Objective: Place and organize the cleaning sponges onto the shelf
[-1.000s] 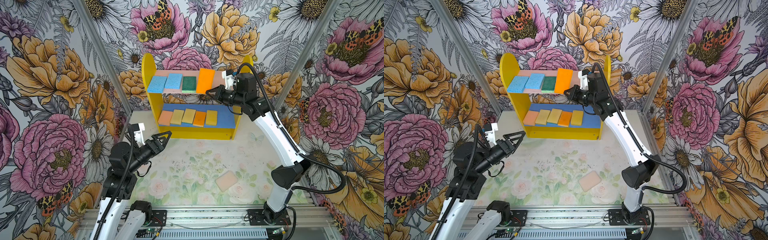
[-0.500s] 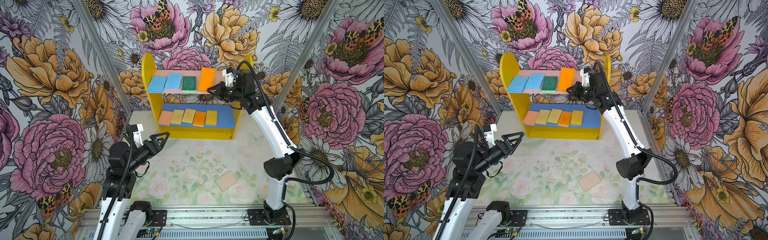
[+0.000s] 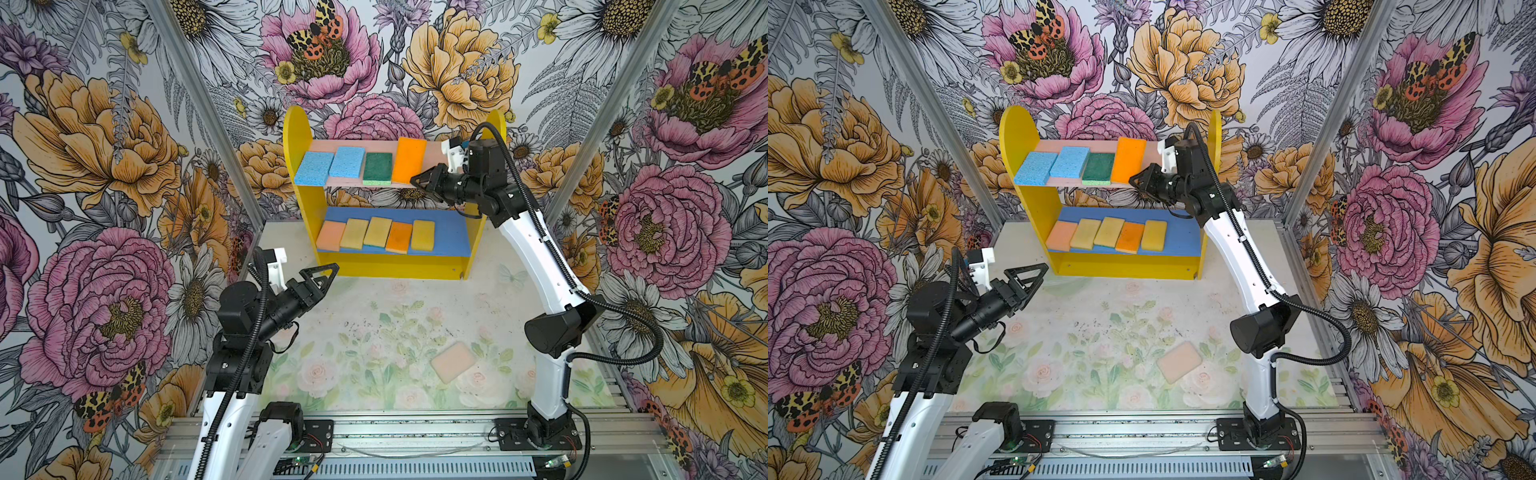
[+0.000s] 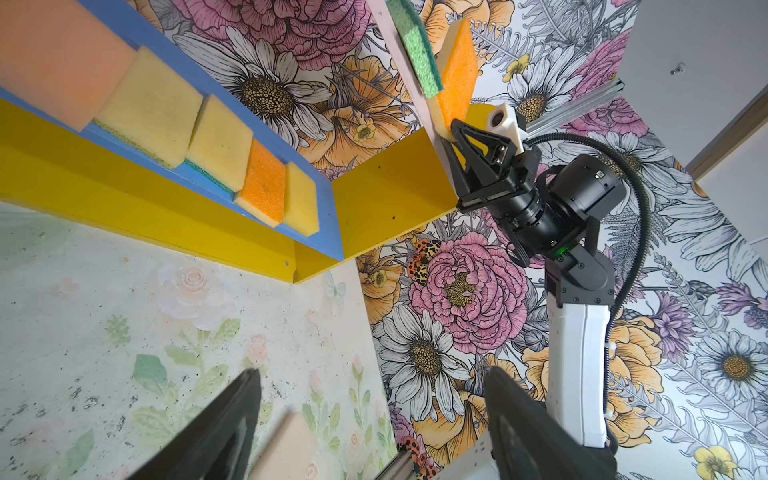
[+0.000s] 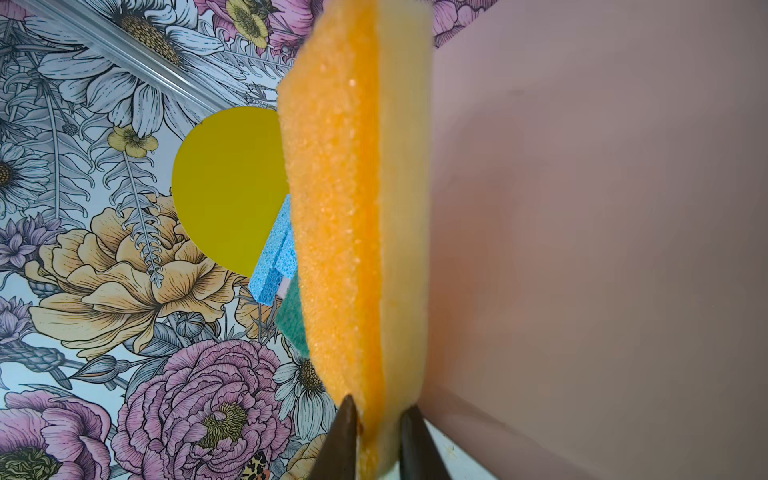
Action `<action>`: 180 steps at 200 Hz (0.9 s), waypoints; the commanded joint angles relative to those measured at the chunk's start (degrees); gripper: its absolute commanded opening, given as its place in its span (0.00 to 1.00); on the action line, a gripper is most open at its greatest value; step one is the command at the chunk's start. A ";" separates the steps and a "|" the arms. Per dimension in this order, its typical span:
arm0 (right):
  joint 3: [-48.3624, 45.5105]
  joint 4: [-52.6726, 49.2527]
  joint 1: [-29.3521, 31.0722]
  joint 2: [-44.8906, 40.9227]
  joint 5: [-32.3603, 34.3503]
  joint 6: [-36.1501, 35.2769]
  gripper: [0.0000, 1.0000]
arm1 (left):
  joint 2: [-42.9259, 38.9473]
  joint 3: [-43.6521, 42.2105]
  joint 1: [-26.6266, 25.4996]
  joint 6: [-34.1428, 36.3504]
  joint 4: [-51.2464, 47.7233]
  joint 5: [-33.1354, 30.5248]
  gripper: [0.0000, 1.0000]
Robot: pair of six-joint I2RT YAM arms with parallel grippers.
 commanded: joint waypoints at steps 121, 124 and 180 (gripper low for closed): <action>-7.72 -3.78 0.19 -9.87 9.74 -4.69 0.61 | 0.15 -1.00 0.89 0.09 0.19 1.86 0.84; -8.06 -3.78 0.33 -10.25 10.02 -4.95 0.61 | 0.16 -1.04 0.88 0.09 0.23 1.85 0.84; -5.68 -3.70 0.49 -9.11 6.81 -5.06 0.60 | 0.06 -1.31 0.85 -0.40 0.63 1.72 0.84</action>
